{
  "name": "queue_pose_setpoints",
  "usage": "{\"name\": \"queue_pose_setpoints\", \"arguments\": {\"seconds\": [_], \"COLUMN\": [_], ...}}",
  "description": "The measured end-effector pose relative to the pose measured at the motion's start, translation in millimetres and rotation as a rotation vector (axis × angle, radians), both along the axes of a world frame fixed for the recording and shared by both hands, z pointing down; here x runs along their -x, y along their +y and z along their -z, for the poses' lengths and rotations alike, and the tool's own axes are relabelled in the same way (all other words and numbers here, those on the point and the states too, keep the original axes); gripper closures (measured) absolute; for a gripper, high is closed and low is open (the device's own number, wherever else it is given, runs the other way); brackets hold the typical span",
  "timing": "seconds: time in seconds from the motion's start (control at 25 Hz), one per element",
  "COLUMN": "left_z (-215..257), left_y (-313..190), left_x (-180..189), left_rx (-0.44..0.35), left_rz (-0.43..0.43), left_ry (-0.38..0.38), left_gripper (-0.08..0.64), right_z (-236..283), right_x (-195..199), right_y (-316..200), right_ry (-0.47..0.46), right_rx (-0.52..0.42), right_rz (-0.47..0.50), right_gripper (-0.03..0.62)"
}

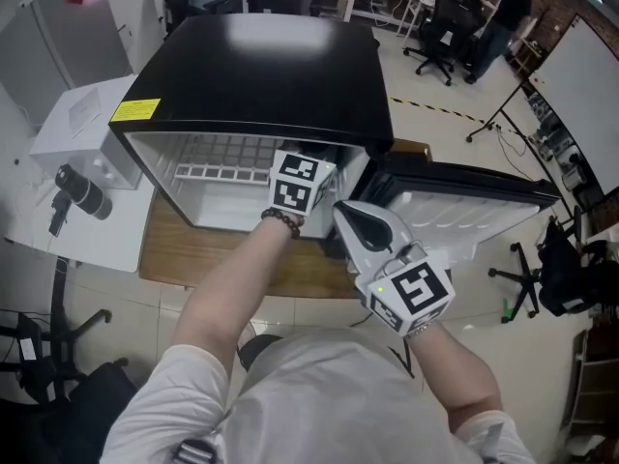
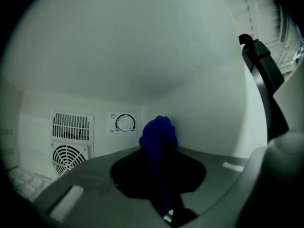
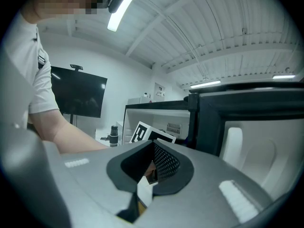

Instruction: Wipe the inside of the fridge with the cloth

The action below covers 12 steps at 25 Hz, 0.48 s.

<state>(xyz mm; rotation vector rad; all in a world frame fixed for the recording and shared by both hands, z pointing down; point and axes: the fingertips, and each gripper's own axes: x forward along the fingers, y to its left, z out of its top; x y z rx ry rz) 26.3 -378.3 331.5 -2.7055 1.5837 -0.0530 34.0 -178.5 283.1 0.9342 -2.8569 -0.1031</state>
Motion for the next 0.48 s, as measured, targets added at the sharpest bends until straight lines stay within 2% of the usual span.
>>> {"name": "queue_pose_setpoints", "arguments": {"seconds": [0.48], "left_z": [1.8], "left_y": [-22.8], "left_x": [4.1], "left_rx": [0.014], "left_rz": [0.085], "left_ry": [-0.049], "left_gripper": [0.494], "right_z": [2.0], "right_x": [0.0], "right_y": [-0.1], "right_ry": [-0.011], "right_rx": [-0.007], "right_rz": [0.012], "right_gripper": [0.591]}}
